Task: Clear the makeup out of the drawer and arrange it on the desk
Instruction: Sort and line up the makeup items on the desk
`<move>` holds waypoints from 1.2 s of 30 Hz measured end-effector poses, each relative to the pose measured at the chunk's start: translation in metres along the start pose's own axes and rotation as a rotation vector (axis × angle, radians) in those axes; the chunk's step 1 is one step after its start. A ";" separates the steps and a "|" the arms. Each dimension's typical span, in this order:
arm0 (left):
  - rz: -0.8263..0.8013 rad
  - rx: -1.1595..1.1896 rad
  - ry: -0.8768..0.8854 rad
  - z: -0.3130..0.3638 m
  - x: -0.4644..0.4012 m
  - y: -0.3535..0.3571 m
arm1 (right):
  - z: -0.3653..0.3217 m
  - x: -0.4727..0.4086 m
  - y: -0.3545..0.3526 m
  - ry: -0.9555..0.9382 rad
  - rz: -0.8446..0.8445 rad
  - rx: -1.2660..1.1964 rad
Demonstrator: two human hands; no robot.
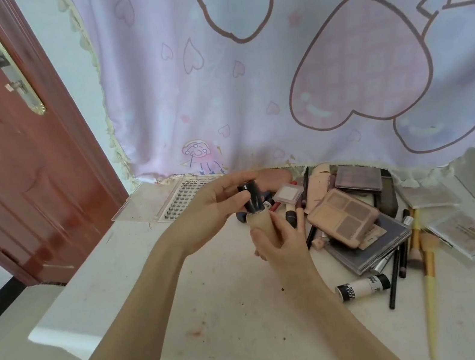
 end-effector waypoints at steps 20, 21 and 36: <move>0.242 -0.046 0.010 -0.003 0.022 -0.010 | 0.007 0.002 0.023 0.060 -0.296 -0.125; 0.252 -0.059 0.014 -0.002 0.024 -0.012 | 0.007 0.002 0.023 0.043 -0.285 -0.083; 0.140 -0.037 -0.057 -0.002 0.038 -0.032 | 0.010 0.007 0.031 0.073 -0.329 -0.022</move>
Point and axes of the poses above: each hand's wrist, its own x-axis away from the middle knuckle, its own y-axis out of the palm, z = x × y, the point moved 5 cm from there along -x, towards the middle knuckle, and after that the axes turned 4 degrees about x, right-handed, at the moved point
